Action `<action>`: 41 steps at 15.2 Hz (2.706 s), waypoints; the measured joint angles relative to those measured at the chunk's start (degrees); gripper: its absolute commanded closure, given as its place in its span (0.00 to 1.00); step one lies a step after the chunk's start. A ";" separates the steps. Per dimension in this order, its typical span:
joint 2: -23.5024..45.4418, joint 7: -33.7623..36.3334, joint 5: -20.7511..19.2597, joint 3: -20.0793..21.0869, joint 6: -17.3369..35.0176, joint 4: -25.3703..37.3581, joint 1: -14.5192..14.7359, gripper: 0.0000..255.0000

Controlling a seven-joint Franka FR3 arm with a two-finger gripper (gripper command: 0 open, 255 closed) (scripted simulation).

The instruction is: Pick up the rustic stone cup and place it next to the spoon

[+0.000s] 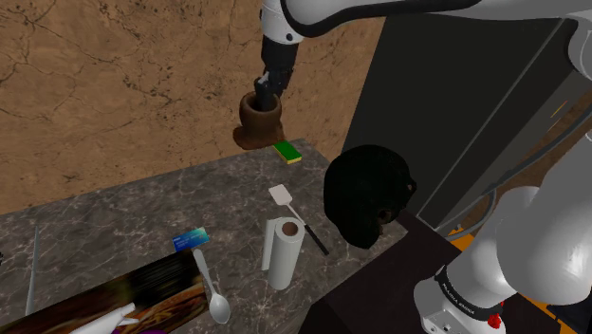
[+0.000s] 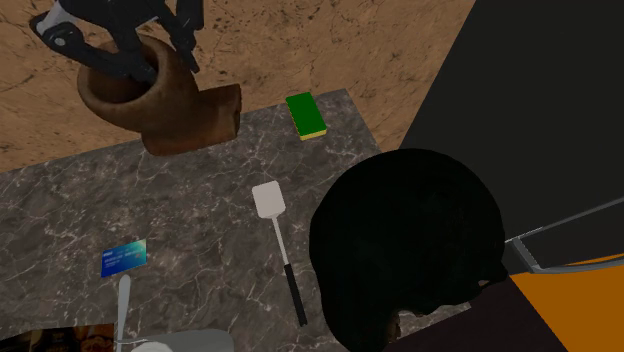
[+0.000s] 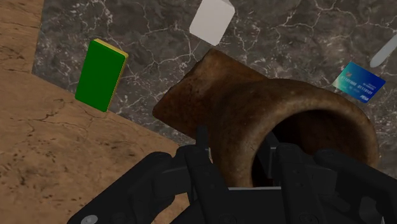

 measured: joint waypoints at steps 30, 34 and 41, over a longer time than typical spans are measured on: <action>13.05 11.74 -4.61 3.33 11.69 0.13 5.48 1.00; 14.25 12.31 -5.12 3.19 14.46 -1.49 5.57 1.00; 16.26 13.30 -6.08 2.86 19.18 -4.29 5.70 1.00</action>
